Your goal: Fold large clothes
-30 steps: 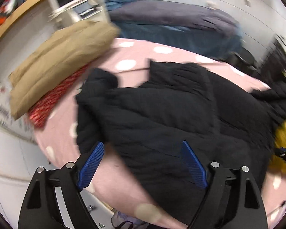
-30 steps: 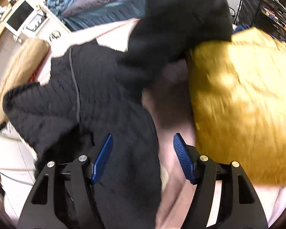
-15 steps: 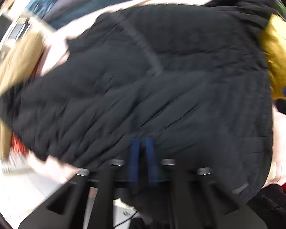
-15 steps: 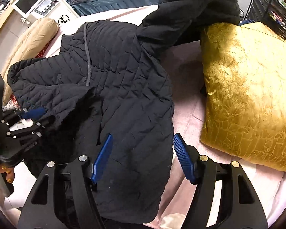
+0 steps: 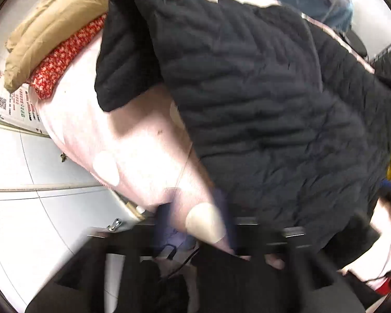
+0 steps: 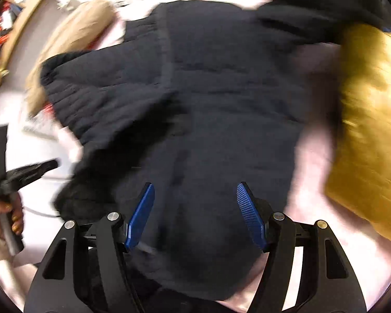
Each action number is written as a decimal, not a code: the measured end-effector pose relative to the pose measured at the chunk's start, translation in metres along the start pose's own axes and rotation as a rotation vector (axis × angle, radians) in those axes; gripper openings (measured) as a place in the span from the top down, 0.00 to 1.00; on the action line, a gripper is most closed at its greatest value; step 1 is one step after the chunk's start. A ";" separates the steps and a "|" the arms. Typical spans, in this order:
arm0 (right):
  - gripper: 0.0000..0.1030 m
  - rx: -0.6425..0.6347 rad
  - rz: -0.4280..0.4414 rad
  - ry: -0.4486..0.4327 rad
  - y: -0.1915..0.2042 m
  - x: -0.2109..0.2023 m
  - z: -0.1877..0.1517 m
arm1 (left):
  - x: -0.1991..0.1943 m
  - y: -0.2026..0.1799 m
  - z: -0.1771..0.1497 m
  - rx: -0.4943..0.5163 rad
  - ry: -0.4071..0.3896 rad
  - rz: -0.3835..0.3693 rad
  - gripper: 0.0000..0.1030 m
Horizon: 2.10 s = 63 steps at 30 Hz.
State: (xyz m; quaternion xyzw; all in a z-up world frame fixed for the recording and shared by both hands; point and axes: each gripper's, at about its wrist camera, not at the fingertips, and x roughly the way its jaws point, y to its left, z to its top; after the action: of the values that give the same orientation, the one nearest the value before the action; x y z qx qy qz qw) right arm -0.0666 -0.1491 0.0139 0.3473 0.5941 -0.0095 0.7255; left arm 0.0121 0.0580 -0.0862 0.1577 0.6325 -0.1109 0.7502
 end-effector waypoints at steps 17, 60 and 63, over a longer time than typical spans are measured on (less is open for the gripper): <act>0.90 -0.440 0.268 0.055 0.199 0.040 0.029 | -0.067 0.084 -0.004 -0.270 -0.281 0.169 0.36; 0.37 -0.068 -0.138 -0.267 0.031 -0.090 0.060 | 0.092 -0.026 -0.042 0.381 0.322 0.175 0.34; 0.37 0.023 -0.223 -0.317 0.004 -0.104 0.069 | 0.108 0.006 -0.057 0.267 0.375 0.141 0.34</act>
State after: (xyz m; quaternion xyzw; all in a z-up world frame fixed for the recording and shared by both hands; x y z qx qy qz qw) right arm -0.0367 -0.2227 0.1102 0.2818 0.5072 -0.1513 0.8003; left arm -0.0188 0.0887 -0.2007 0.3172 0.7277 -0.1095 0.5982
